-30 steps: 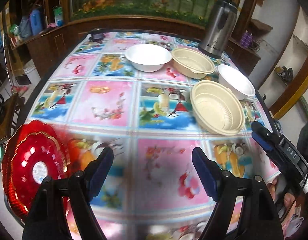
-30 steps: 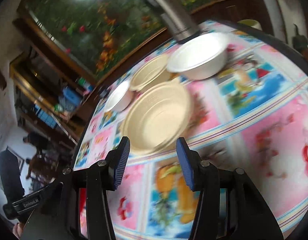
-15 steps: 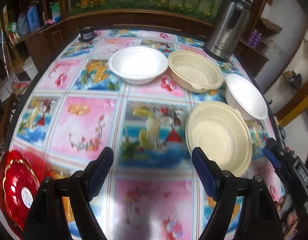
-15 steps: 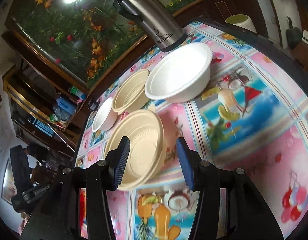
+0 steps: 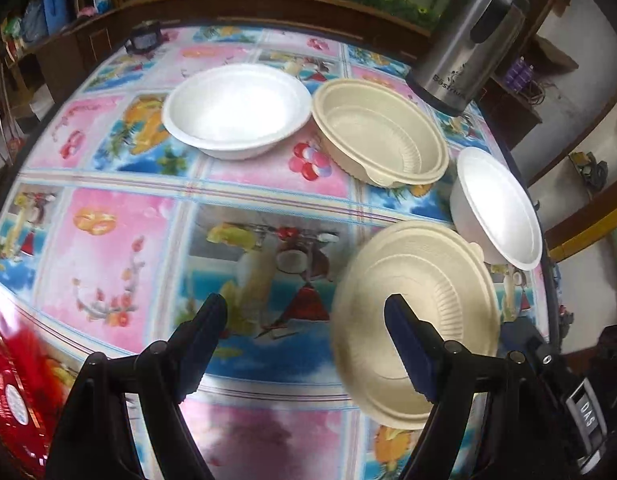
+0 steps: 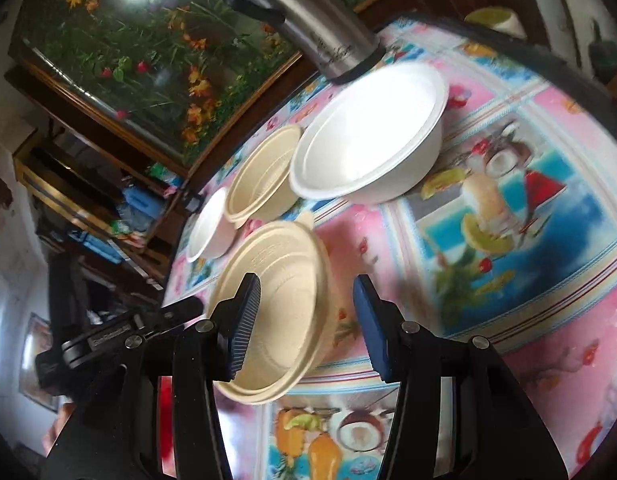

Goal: Organize plates and bowls

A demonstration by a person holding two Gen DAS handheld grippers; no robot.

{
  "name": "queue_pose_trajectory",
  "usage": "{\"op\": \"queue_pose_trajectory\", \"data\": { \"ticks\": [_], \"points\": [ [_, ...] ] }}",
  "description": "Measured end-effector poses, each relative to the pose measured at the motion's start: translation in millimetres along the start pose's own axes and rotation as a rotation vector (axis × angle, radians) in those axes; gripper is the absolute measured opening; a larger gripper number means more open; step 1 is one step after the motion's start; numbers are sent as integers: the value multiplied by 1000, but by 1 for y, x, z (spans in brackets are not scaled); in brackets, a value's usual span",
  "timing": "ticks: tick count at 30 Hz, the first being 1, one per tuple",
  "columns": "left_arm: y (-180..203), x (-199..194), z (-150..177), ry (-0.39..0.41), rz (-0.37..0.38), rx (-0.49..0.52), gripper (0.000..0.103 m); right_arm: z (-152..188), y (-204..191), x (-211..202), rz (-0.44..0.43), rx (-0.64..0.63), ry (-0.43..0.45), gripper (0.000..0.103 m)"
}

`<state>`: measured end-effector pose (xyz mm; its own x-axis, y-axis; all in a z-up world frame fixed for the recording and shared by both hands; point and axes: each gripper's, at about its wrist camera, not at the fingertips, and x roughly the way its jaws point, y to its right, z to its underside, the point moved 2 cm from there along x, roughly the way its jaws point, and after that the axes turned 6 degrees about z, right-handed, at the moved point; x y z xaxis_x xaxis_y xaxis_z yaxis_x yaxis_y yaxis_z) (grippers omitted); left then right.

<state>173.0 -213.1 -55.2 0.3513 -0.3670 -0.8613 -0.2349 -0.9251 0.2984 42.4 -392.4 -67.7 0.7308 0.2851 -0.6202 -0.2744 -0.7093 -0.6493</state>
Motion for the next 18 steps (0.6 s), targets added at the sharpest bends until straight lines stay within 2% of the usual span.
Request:
{"op": "queue_pose_trajectory", "data": {
  "ticks": [7, 14, 18],
  "points": [
    [3, 10, 2, -46, 60, -28, 81, 1, 7, 5, -30, 47, -28, 48],
    [4, 16, 6, -60, 56, -21, 80, 6, 13, 19, -44, 90, -86, 48],
    [3, 17, 7, -53, 50, -13, 79, 7, 13, 20, -25, 86, -80, 48]
  ]
}}
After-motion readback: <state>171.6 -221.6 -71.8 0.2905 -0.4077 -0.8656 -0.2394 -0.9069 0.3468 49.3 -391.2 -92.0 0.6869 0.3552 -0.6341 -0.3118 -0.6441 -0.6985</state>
